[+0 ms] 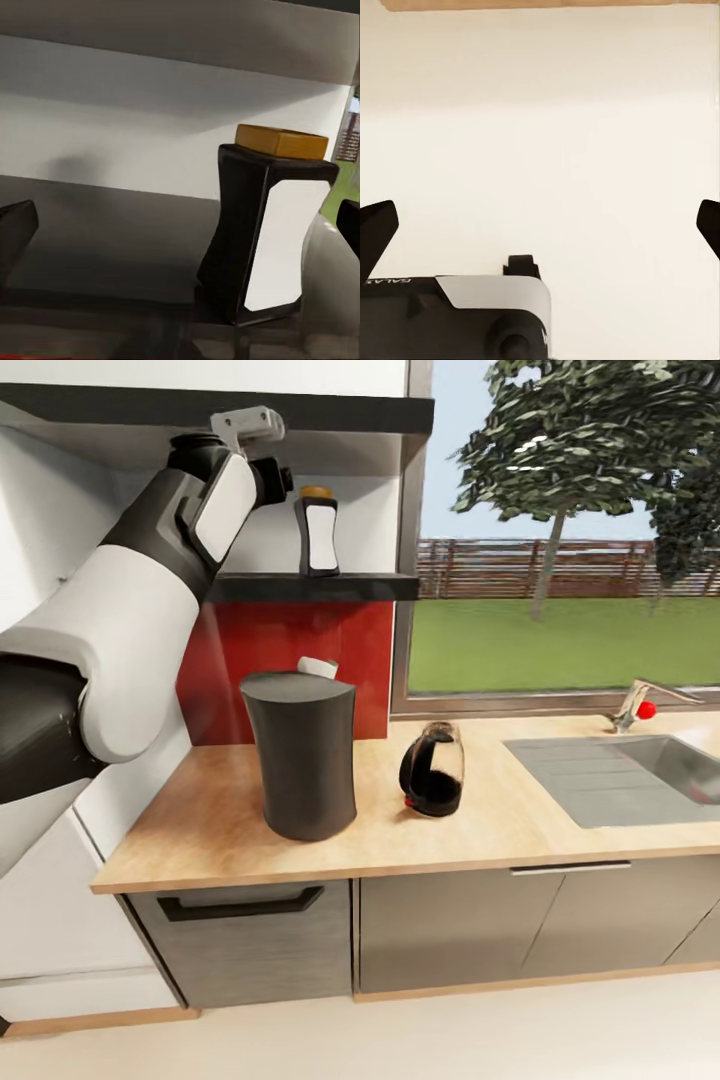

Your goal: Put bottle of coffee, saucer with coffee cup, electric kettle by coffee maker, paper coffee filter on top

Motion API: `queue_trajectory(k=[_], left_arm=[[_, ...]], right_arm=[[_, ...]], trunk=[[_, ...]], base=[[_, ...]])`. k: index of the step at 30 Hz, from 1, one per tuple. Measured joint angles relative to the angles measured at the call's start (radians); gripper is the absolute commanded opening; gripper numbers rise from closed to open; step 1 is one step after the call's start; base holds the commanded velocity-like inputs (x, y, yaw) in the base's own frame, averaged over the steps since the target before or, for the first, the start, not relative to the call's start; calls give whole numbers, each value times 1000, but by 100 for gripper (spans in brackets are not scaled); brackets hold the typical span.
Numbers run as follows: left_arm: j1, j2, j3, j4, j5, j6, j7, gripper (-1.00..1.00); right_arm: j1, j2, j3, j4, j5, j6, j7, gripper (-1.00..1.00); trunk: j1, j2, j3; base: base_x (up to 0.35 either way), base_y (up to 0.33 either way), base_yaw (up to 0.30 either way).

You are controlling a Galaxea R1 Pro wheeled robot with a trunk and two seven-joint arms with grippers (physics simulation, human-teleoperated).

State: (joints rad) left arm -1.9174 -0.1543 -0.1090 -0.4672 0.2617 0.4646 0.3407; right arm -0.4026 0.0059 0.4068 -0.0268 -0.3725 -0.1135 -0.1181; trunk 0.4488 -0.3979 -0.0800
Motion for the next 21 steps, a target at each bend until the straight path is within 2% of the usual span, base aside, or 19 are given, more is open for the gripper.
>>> queue_trajectory(k=[1,3,5,7,11,18,21], left_arm=[[1,0,0,0,0,0,0,100],[6,1,0,0,0,0,-1,100],[9,1,0,1,0,0,-1,100],[11,1,0,2,-1,0,-1,100],[13,1,-1,1,-2,-1,-1,100],[13,0,-2,2,-1,1,-1,100],[13,0,-3,2,0,2,-1,100]], right_arm=[[0,-6,0,1,0,-1,-1,100],[17,-37,-1,2,0,1,-1,100],[56,-65,-1,2,-1,3,-1,100],[94,-83,-1,2,-1,3,-1,100],[143,-89,0,1,-2,4,-1,100],[164,-84,0,1,-3,4,-1,100],[171,-83,0,1,-4,3,-1,100]], trunk=[[0,0,0],[0,0,0],[0,0,0],[0,0,0],[0,0,0],[1,0,0],[0,0,0]], base=[[340,0,0],[340,0,0],[340,0,0],[317,0,0],[122,0,0],[15,-3,0],[156,-95,0]])
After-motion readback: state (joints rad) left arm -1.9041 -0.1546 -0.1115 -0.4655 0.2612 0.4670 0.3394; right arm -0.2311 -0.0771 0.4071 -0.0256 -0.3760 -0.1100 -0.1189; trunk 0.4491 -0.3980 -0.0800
